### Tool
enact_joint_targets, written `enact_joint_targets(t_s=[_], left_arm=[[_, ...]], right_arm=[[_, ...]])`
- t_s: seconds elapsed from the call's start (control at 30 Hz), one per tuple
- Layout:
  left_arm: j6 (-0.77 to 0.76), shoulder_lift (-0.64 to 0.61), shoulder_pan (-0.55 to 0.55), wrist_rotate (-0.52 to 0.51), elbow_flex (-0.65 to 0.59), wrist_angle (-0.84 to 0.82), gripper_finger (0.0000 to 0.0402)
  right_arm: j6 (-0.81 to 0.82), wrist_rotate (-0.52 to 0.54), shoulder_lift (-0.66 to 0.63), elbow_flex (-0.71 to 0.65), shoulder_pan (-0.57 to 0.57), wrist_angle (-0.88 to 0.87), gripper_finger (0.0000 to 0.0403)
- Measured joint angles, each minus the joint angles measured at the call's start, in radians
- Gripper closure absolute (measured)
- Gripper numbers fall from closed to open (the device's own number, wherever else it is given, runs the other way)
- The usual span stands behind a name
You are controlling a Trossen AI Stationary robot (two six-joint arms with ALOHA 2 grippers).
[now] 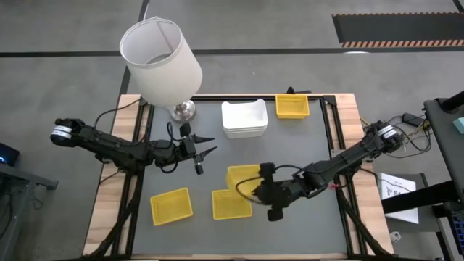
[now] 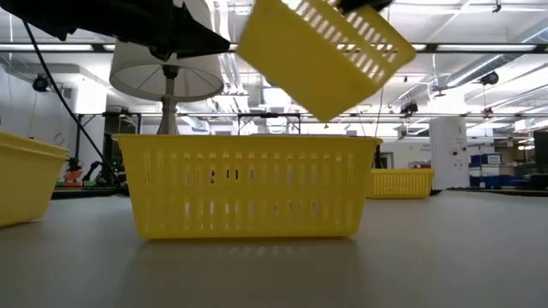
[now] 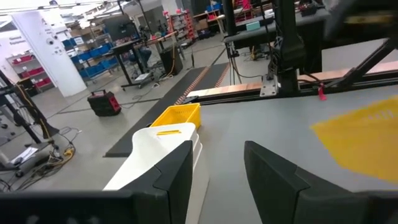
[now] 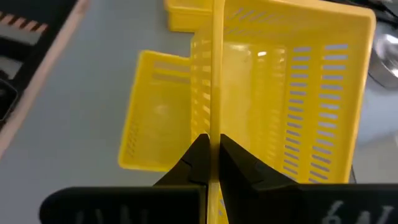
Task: Stack baskets by color
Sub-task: Stack the yellow basket on the other yellow basket
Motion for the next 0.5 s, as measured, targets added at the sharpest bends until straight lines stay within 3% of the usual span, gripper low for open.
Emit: enact_joint_targets(t_s=[0.5], left_arm=[[0.033, -0.051, -0.007, -0.002, 0.004, 0.005, 0.0272]], right_arm=[[-0.039, 0.0, 0.348, 0.527, 0.0, -0.45, 0.0391]])
